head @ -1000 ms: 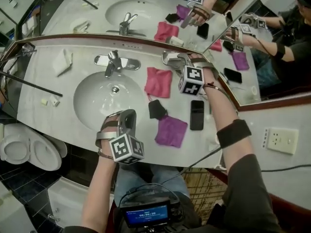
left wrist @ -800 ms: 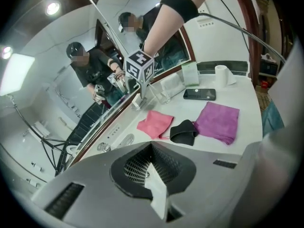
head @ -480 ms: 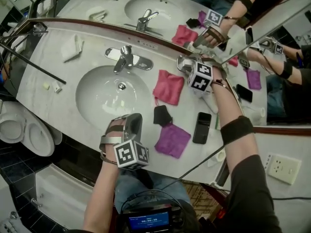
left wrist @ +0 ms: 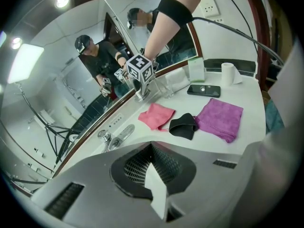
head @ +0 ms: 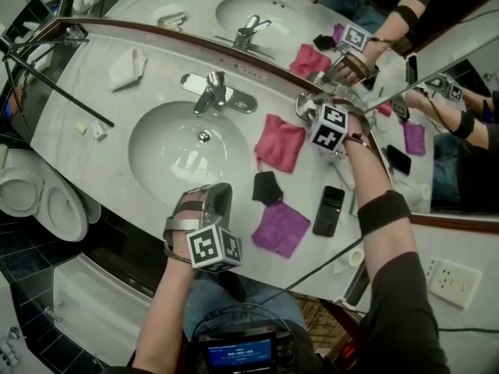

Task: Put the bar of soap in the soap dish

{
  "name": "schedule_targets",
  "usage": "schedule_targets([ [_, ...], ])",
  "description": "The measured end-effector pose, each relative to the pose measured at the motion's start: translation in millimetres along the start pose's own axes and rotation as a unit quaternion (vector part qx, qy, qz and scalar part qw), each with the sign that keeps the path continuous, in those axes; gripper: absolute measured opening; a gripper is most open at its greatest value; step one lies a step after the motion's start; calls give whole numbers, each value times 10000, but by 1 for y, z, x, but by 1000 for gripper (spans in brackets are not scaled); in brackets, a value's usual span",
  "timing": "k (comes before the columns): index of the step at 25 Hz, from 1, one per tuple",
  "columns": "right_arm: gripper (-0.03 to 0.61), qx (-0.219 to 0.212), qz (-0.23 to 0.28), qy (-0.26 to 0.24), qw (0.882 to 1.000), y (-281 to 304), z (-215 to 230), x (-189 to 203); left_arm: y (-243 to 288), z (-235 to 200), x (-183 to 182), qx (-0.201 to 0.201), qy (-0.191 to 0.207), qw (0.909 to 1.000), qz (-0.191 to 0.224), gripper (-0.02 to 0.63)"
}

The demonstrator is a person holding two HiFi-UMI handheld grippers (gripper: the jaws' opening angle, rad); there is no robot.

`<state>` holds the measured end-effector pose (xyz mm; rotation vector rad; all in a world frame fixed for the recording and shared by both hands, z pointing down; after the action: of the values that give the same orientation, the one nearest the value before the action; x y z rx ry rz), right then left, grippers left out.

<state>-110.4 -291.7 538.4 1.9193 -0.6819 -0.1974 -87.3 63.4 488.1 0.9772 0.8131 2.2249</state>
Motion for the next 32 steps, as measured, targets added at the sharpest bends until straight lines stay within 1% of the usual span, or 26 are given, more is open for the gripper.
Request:
schedule_targets([
  [5,140,155,128,-6,9998,-2,-1,0,1,-2,2,-26,5,10000,-21,3],
  [9,132,229,201,162,9994,-5,1,1,3,-4,3,-6,3,10000,-30,3],
  [16,127,307,422,723,9960,-18,3,7,3,-11,1,39,64,10000,-11,3],
  [20,127,403,687,1216,9894,-32,5,12,4,-15,1,68,144,9999,5,3],
  [23,127,527,1025,1785,9772,-51,8,13,1,-18,-1,91,203,9997,18,3],
  [27,127,695,1553,2472,9539,-84,6,8,-4,-25,-5,112,337,9994,53,3],
  [29,127,771,1816,2801,9395,-99,2,8,-7,-28,-6,119,413,9990,76,3],
  [32,127,907,2174,3346,9124,-122,-6,8,-11,-32,-8,116,549,9984,107,3],
])
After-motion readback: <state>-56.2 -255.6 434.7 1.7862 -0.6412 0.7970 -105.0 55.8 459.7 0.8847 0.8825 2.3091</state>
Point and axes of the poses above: the fingertips, and each gripper's own axes: y forward along the fingers, z to its right, x out of its underside, the point moved 10 cm from there along -y, backward along the fingers, and after that the axes turned 10 degrees about y, right-handed, at the moved point
